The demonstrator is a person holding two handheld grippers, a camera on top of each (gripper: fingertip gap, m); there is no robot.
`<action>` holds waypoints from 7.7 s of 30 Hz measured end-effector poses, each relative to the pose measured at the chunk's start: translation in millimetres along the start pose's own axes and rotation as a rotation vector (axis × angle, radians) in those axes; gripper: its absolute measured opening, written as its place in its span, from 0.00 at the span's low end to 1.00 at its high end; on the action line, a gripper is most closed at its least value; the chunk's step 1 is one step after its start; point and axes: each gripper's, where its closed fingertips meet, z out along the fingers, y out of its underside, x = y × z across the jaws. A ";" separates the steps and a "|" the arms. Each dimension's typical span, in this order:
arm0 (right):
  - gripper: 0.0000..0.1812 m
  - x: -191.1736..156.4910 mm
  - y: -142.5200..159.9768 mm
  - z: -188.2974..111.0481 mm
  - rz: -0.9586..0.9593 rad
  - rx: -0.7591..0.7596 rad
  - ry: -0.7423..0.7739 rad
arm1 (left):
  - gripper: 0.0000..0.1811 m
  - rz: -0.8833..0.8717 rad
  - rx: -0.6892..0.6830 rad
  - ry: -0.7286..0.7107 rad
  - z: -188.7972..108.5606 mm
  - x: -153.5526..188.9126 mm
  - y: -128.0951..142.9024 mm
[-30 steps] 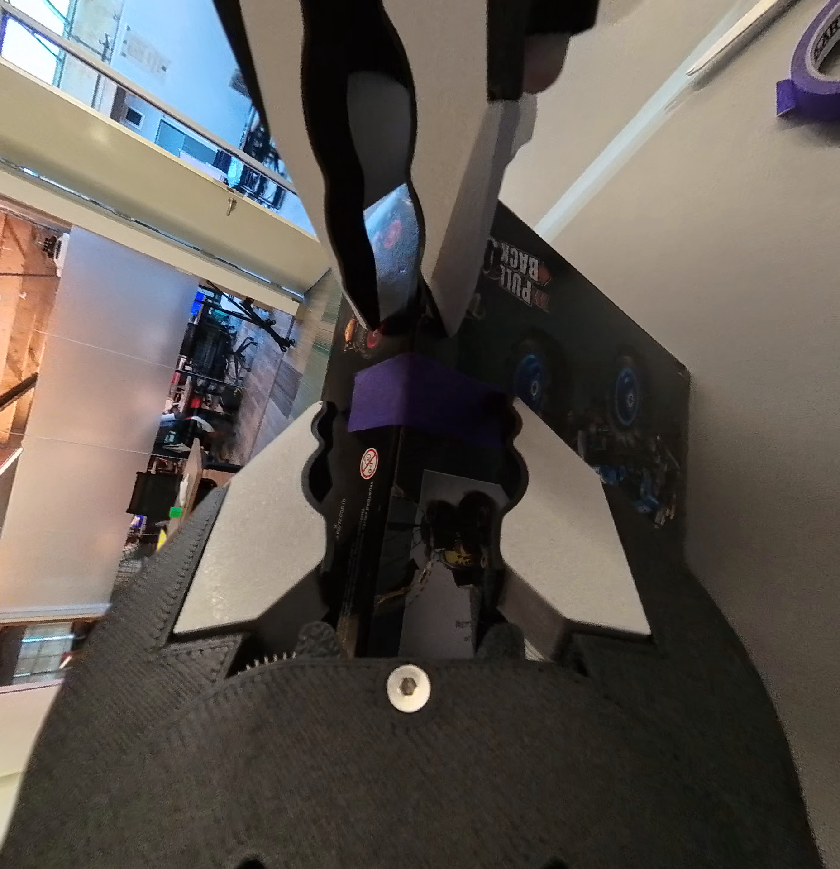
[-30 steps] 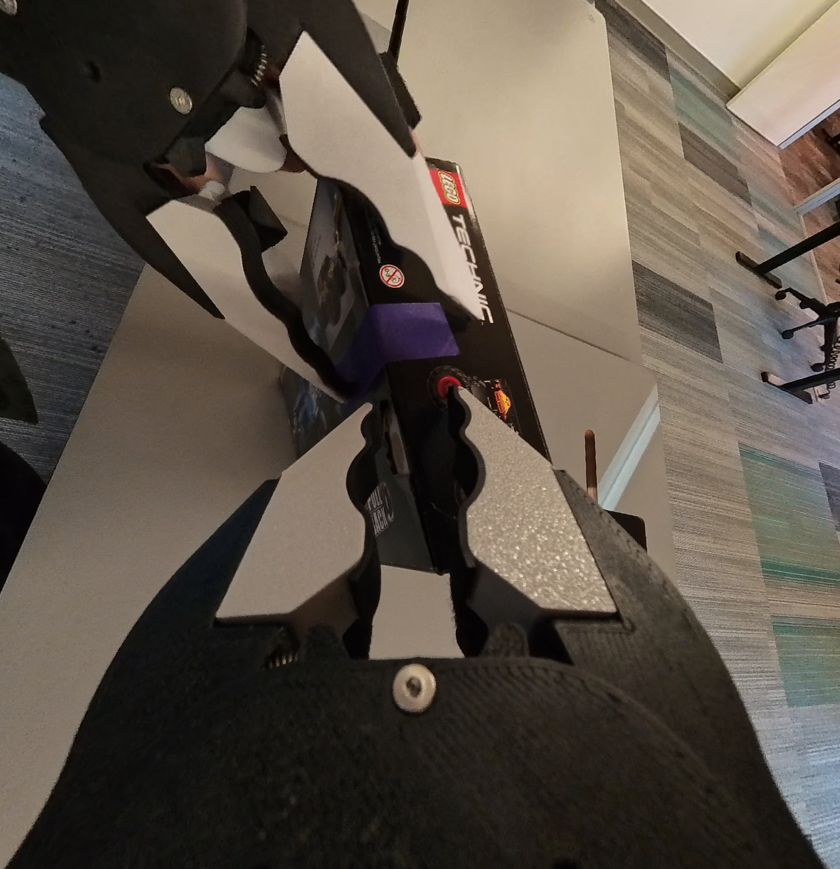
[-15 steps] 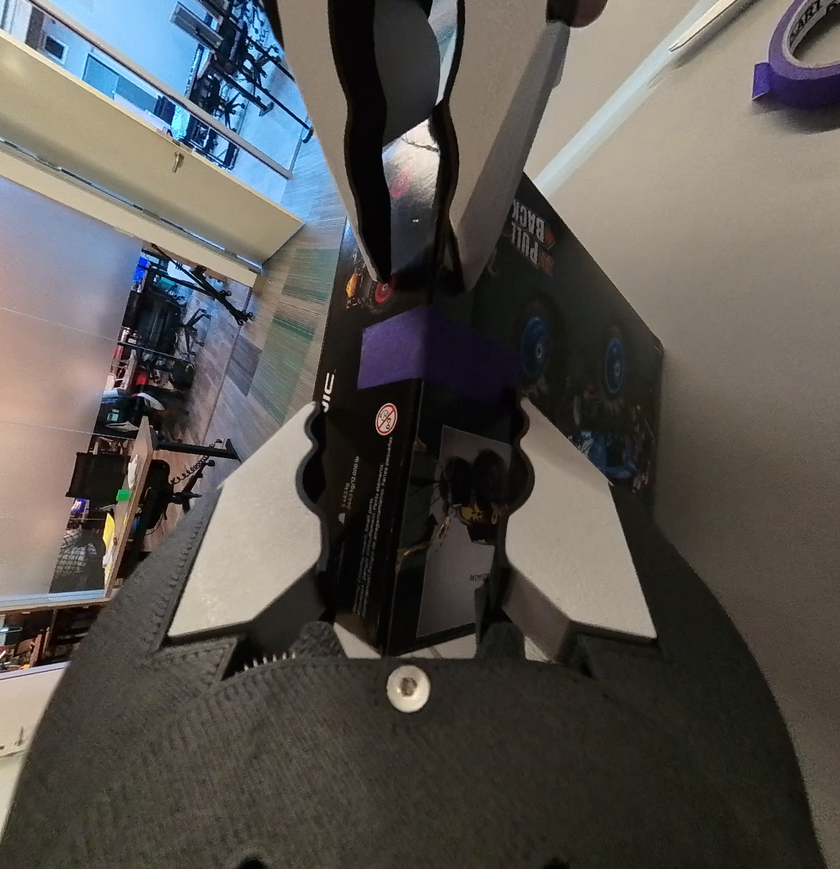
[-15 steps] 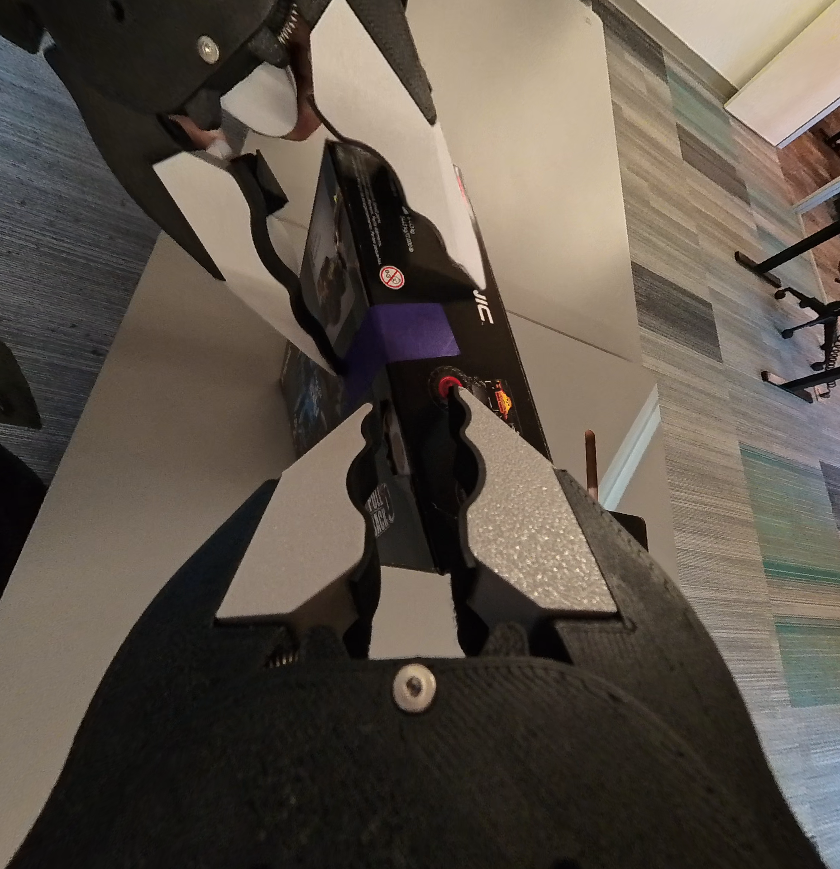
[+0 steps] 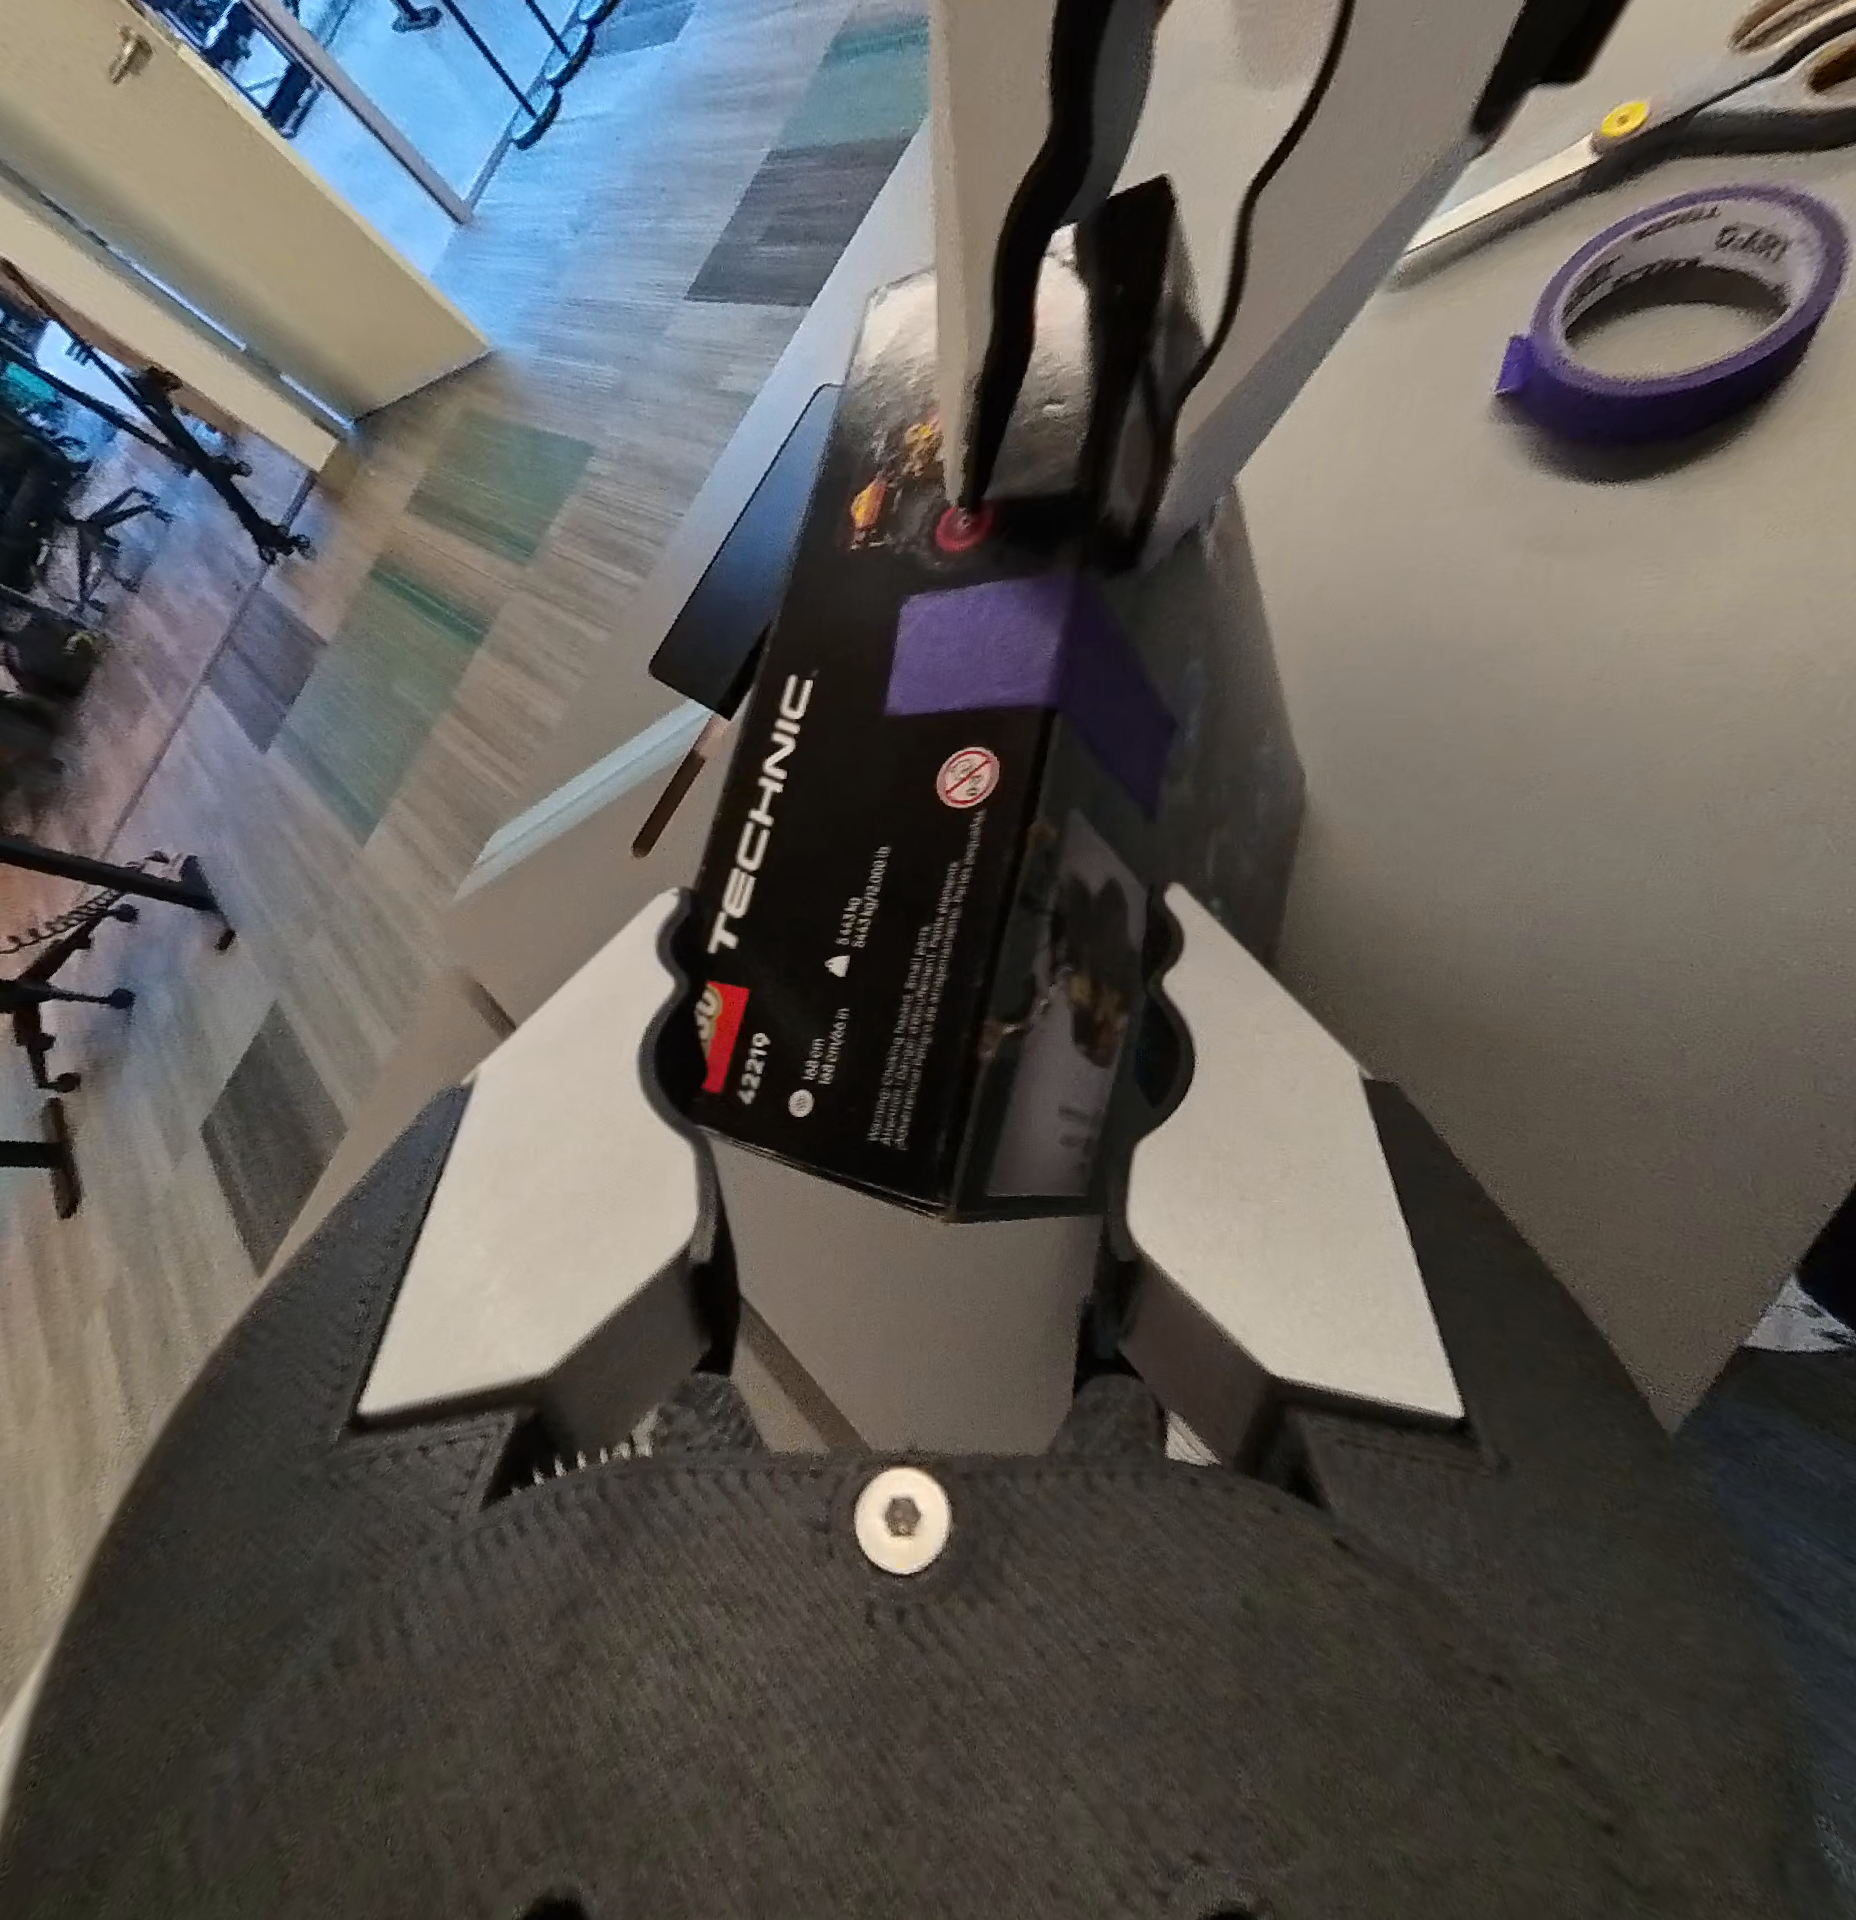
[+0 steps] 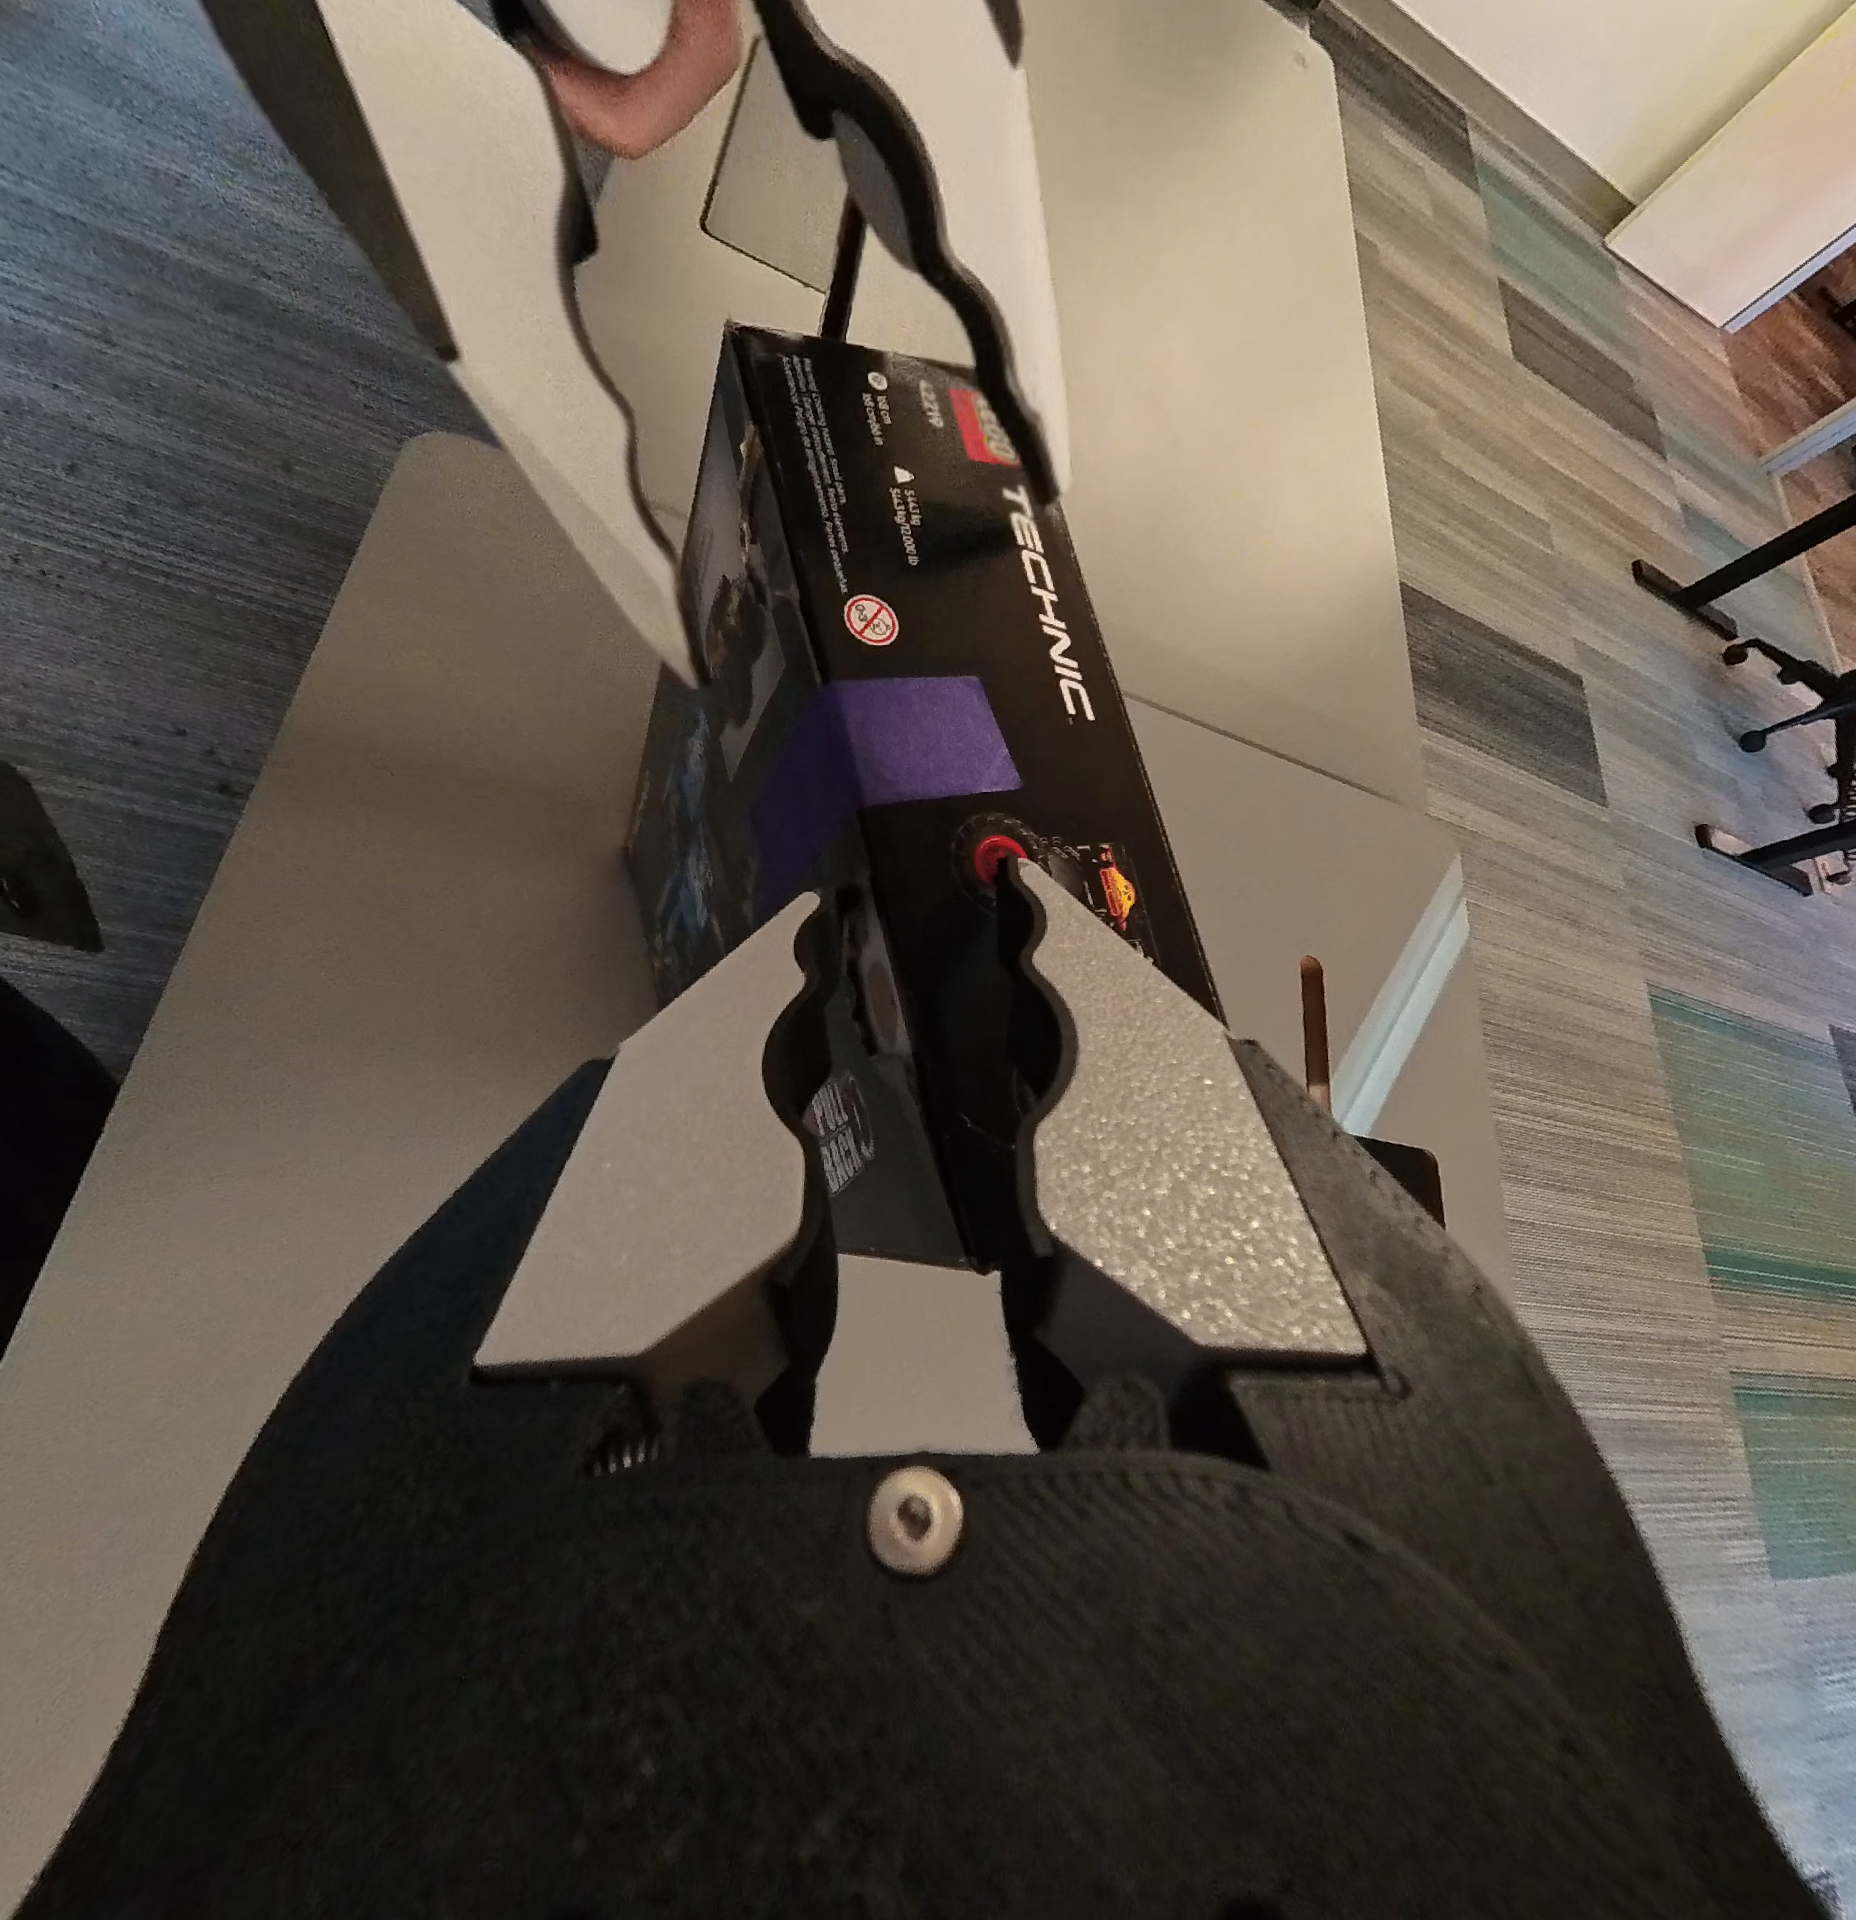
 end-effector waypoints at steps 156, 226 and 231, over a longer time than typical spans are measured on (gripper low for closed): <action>0.00 -8.7 -30.5 17.0 1.577 -0.096 -0.554 | 0.42 0.054 0.048 -0.108 6.7 -1.1 4.7; 0.71 -50.5 103.7 -105.9 1.111 0.176 -0.823 | 0.58 -1.326 0.298 0.329 37.0 81.8 -109.3; 0.55 -50.9 109.0 -87.0 1.102 0.261 -0.694 | 0.58 -1.270 0.249 0.396 41.0 85.2 -110.7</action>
